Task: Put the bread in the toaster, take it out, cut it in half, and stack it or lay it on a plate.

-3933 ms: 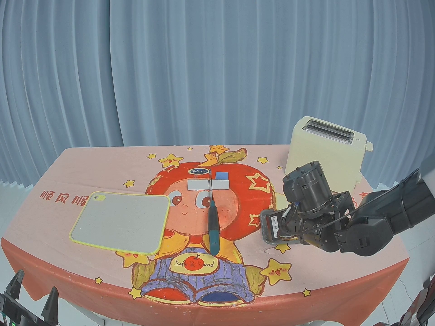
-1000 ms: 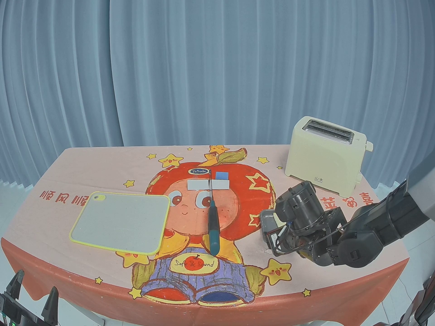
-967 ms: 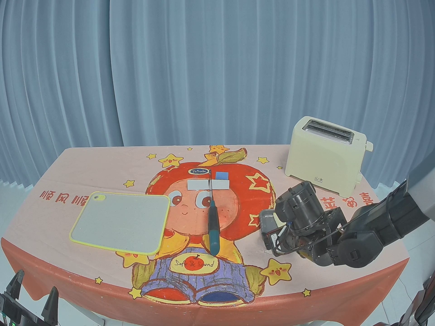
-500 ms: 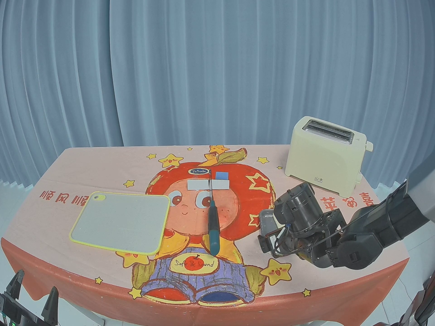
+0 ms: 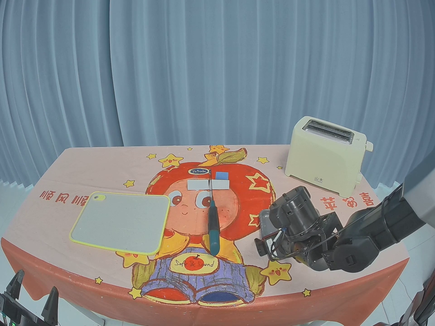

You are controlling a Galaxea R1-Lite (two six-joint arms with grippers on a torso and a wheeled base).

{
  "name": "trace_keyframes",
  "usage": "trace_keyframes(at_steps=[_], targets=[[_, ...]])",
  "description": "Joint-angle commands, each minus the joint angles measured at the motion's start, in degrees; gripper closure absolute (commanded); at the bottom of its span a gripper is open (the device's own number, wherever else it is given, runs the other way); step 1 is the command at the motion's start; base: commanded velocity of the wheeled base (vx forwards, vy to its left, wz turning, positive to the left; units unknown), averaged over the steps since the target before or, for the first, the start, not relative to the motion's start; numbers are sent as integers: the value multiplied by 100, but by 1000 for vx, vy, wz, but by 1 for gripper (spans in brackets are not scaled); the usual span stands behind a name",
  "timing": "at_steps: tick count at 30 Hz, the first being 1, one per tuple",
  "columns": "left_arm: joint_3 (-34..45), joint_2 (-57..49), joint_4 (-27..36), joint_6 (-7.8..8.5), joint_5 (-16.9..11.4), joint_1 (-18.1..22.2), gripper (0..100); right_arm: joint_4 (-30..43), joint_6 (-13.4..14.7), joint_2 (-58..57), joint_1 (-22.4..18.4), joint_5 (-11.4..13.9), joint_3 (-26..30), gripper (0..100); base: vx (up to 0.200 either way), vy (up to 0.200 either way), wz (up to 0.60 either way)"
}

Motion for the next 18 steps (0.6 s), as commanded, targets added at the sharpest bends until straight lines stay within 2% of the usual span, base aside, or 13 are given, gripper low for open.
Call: trace_keyframes(at_steps=[1, 11, 13, 18], targets=[[101, -3, -2, -2, 1, 4, 0, -1, 19, 10, 26, 8, -17, 0, 0, 0, 0], [101, -3, -2, -2, 1, 4, 0, -10, 46, 10, 35, 96, -43, 0, 0, 0, 0], [101, -3, -2, -2, 1, 4, 0, -1, 133, 19, 79, 87, -52, 0, 0, 0, 0], [101, -3, -2, -2, 1, 4, 0, -1, 133, 1, 26, 34, -70, 0, 0, 0, 0]])
